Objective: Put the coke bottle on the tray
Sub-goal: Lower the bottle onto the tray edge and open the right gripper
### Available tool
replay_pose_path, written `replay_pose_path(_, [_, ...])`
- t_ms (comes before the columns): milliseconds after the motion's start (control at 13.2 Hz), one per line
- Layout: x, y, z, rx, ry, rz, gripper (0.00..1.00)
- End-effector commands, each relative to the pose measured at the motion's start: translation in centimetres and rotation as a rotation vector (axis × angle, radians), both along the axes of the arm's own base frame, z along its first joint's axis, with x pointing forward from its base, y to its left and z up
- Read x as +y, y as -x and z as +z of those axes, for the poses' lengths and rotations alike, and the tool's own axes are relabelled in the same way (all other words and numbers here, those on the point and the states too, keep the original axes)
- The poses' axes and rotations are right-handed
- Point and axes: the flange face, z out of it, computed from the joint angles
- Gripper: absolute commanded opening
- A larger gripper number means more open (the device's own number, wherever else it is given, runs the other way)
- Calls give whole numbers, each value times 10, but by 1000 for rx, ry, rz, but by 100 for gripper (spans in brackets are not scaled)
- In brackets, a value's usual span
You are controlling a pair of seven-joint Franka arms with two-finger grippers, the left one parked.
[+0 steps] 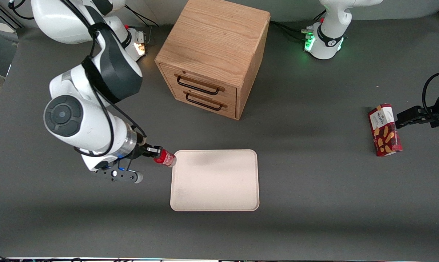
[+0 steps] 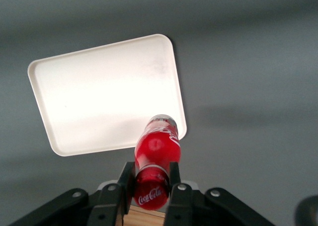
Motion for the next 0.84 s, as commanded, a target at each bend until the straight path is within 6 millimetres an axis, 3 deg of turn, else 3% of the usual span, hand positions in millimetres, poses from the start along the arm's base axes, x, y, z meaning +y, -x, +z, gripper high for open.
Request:
replay_pose_path(0, [5,-11,2,-53,-11,-80,0])
replay_pose_path(380, [8,-35,-36,-141,16,-85,0])
replay_pose_path(759, [14,-52,-110,-119,15,-83,0])
